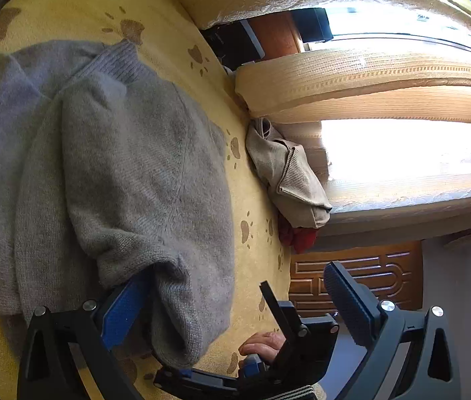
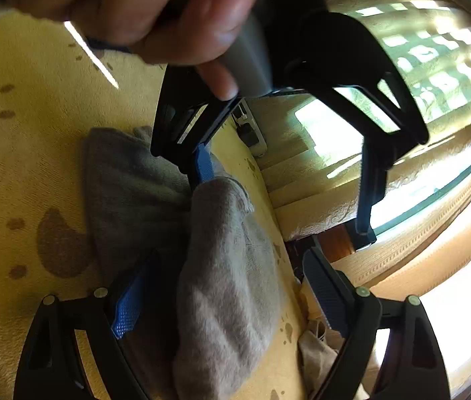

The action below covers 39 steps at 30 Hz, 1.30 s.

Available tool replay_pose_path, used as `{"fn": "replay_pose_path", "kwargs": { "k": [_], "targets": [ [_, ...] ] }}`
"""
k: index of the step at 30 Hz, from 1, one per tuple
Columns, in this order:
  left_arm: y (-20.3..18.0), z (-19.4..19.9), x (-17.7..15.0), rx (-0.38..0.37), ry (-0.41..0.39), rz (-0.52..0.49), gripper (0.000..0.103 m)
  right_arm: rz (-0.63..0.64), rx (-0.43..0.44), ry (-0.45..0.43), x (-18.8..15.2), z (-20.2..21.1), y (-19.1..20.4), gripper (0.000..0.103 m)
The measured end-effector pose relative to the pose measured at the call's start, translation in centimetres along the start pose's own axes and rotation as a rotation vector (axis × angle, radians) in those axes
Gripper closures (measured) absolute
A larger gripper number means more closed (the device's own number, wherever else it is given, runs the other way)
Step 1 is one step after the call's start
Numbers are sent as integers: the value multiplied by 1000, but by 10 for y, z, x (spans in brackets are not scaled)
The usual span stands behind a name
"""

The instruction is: Fold clothes

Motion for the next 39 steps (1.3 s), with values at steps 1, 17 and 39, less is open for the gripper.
{"fn": "replay_pose_path", "kwargs": {
  "k": [1, 17, 39],
  "targets": [
    [-1, 1, 2, -1, 2, -4, 0, 23, -8, 2, 2, -5, 3, 14],
    [0, 39, 7, -82, -71, 42, 0, -687, 427, 224, -19, -61, -54, 92],
    [15, -42, 58, -68, -6, 208, 0, -866, 440, 185, -30, -55, -91, 92]
  ]
}}
Point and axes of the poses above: each gripper's, at about its wrist camera, not at the fingertips, and z roughly against the way its jaws point, y to its left, x to its top, the point moved 9 cm from there along -z, roughly the way its jaws point, and after that the axes turned 8 degrees about -x, right-handed, at the moved point
